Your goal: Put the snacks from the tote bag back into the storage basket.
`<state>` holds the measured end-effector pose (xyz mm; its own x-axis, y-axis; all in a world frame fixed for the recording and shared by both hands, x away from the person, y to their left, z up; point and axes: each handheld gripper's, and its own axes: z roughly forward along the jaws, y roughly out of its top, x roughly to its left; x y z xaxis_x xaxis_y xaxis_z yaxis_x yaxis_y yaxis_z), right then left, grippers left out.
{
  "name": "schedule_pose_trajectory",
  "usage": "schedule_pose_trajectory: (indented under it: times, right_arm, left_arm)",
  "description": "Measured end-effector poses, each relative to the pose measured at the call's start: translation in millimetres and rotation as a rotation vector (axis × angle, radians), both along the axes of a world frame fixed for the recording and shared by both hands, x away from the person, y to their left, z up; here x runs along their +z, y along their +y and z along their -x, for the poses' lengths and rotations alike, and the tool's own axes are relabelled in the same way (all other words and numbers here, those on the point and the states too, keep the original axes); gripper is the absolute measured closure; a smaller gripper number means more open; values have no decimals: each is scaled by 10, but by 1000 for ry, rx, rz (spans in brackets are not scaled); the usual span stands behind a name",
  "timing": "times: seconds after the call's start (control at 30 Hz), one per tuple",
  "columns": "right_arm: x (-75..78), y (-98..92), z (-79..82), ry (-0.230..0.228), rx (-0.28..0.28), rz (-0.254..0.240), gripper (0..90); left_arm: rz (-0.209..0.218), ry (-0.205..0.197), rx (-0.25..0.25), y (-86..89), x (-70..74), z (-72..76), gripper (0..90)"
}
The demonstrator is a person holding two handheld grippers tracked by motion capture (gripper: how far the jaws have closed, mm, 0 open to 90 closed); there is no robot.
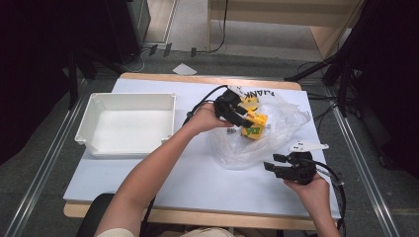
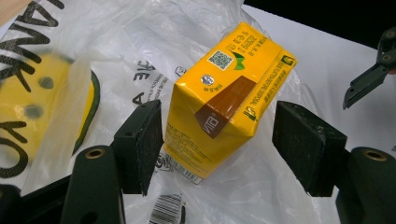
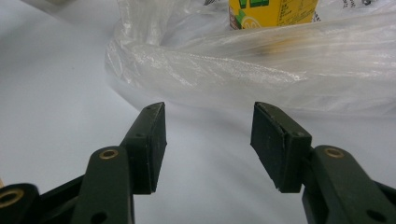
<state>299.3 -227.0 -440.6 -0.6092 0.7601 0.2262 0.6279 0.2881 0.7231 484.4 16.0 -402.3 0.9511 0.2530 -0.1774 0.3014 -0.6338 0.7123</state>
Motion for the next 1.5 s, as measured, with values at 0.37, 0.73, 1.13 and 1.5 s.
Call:
schedule_pose_trajectory:
  times: [0.37, 0.73, 1.13, 1.5]
  right_arm:
    - [-1, -8, -1, 0, -2, -3, 463]
    - [-20, -1, -8, 7, 1, -3, 464]
    - [-31, -2, -13, 16, 3, -14, 466]
    - [-46, -1, -20, 22, 5, -17, 467]
  left_arm:
    - [-6, -9, -38, -122, -97, -34, 335]
    - [-28, -23, -47, -230, -144, -19, 305]
    - [-25, 0, -15, -222, -138, 12, 369]
    - [-13, -15, -33, -306, -169, 19, 387]
